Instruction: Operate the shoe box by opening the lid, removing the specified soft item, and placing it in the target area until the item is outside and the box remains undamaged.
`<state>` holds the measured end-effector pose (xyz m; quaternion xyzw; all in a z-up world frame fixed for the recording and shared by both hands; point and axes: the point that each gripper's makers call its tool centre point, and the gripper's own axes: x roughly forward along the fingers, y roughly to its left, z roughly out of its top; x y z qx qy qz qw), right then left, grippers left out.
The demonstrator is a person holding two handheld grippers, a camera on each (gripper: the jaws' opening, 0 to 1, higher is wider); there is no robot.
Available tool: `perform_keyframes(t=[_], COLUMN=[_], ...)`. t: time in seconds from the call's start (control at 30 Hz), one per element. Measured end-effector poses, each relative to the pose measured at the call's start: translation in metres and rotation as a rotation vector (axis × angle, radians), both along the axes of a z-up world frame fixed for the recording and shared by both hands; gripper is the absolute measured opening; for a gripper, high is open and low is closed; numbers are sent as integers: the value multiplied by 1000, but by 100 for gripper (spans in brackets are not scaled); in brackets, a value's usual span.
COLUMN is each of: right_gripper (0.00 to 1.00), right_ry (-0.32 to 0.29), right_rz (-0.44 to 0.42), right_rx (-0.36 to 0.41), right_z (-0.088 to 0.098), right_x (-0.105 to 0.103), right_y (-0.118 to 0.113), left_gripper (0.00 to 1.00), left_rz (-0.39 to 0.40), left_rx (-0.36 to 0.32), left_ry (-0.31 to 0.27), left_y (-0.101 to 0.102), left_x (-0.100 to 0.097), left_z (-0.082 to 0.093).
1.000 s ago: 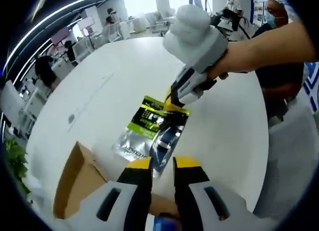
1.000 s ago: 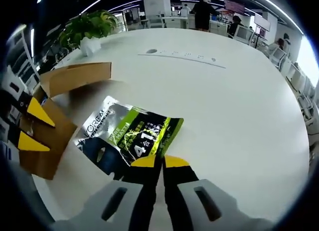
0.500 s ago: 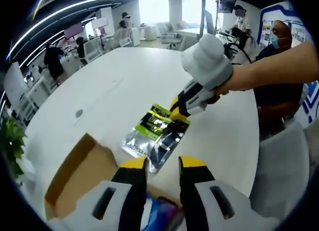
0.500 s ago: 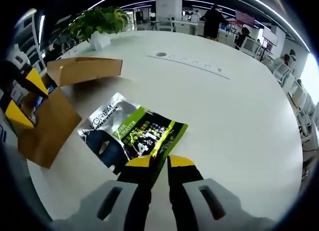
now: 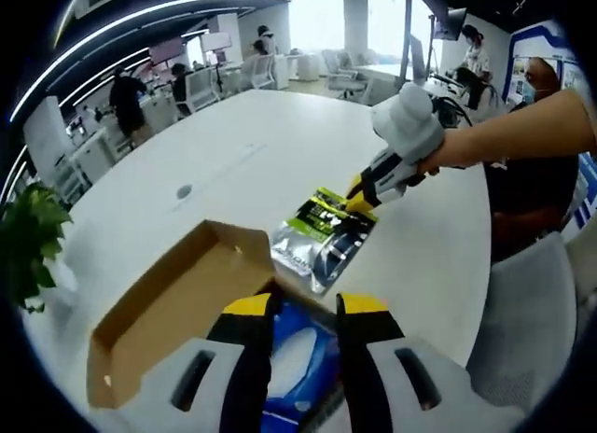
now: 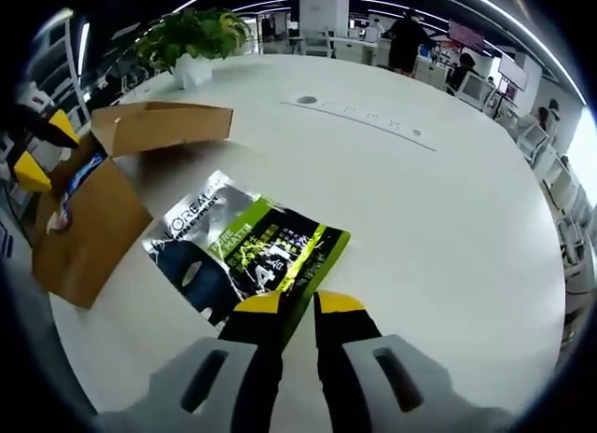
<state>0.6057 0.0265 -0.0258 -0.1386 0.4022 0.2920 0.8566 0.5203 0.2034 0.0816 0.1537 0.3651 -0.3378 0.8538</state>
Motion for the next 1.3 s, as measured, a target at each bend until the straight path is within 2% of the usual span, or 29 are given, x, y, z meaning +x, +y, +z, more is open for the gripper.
perform_keyframes(t=[0.1, 0.53, 0.83, 1.07, 1.3], right_gripper=[15, 19, 25, 29, 33], right_ry=[-18, -70, -82, -90, -94], right_rz=[6, 71, 103, 117, 136], right_rx=[2, -4, 46, 95, 171], right_z=[5, 34, 58, 75, 94], right_x=[1, -4, -18, -31, -50], right_y=[1, 9, 21, 39, 71], left_gripper=[26, 33, 40, 44, 47], left_rz=[26, 102, 143, 175, 230], left_rx=[-8, -36, -43, -50, -61], left_ry=[-1, 11, 19, 27, 24], left_y=[12, 49, 73, 89, 107], left_x=[-1, -10, -22, -33, -45], left_z=[2, 3, 3, 3, 3])
